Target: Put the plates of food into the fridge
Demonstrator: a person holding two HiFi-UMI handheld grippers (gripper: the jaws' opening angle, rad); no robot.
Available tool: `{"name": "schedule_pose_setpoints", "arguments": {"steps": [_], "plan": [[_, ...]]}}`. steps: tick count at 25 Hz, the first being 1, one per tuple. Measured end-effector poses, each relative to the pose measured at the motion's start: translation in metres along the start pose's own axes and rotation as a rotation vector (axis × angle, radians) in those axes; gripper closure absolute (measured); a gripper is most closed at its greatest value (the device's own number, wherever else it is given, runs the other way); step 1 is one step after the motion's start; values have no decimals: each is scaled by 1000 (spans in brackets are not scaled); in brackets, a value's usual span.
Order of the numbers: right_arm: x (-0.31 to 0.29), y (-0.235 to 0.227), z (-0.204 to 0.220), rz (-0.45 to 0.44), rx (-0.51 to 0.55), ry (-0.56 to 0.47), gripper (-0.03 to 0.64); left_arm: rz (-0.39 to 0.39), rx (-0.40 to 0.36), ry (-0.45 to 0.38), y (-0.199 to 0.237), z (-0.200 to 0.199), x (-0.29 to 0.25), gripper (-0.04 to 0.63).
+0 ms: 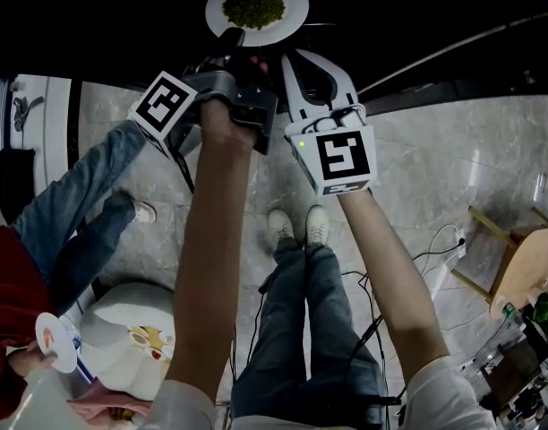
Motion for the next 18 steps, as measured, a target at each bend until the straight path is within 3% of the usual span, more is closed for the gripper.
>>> {"name": "schedule_pose_setpoints", "arguments": {"steps": [18], "plan": [[-18, 4, 1, -88, 18, 7, 607, 12, 0, 85, -9, 9, -4, 577]]}}
Point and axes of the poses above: the fingertips, and each gripper's own axes: x backward along the fingers, y to its left, z out of its underside, the point moved 2 cm from there along x, backward along the fingers, and after that the axes turned 5 degrees about -x, right-handed, at the moved point
